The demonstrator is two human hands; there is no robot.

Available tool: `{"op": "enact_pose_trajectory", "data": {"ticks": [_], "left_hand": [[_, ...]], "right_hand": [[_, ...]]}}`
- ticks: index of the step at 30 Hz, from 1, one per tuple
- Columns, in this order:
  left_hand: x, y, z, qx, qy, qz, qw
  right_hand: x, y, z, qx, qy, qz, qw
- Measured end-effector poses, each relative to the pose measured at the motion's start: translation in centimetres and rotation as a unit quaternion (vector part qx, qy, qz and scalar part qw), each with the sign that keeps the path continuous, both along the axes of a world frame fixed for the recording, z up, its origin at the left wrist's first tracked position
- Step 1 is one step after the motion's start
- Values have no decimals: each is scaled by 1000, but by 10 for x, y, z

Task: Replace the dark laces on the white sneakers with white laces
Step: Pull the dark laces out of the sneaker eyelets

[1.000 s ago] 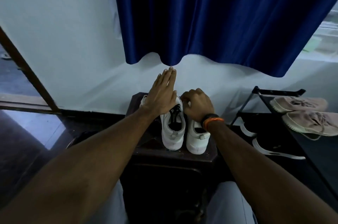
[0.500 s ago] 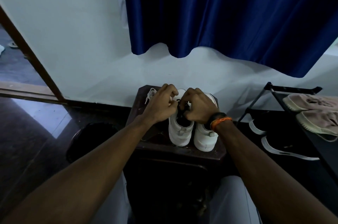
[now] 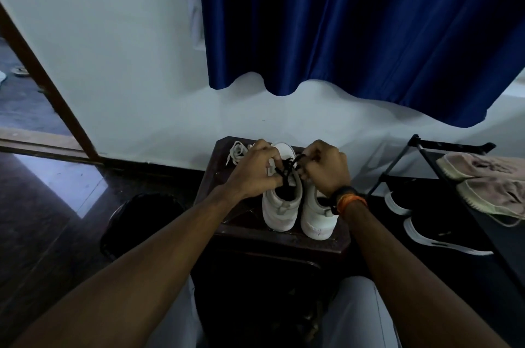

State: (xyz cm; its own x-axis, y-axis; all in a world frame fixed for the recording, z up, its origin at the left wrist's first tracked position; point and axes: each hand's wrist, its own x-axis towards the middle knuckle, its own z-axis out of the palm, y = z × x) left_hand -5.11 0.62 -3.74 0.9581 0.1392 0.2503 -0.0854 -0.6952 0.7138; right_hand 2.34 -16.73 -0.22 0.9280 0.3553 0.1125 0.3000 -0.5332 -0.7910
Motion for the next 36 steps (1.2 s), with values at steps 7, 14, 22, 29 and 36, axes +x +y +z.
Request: {"op": "enact_pose_trajectory", "data": {"ticks": [7, 14, 22, 29, 36], "left_hand": [[6, -5, 13, -207, 33, 91, 974], [9, 8, 28, -458, 56, 192, 866], [10, 27, 35, -551, 43, 273, 787], [10, 37, 32, -367, 72, 365, 853], [-1, 8, 27, 5, 17, 37, 999]], "right_hand": [[-1, 1, 17, 293, 206, -48, 932], [11, -11, 33, 257, 181, -112, 943], [16, -23, 39, 175, 182, -145, 957], [13, -11, 47, -363, -75, 114, 922], [-7, 5, 19, -387, -203, 237, 868]]}}
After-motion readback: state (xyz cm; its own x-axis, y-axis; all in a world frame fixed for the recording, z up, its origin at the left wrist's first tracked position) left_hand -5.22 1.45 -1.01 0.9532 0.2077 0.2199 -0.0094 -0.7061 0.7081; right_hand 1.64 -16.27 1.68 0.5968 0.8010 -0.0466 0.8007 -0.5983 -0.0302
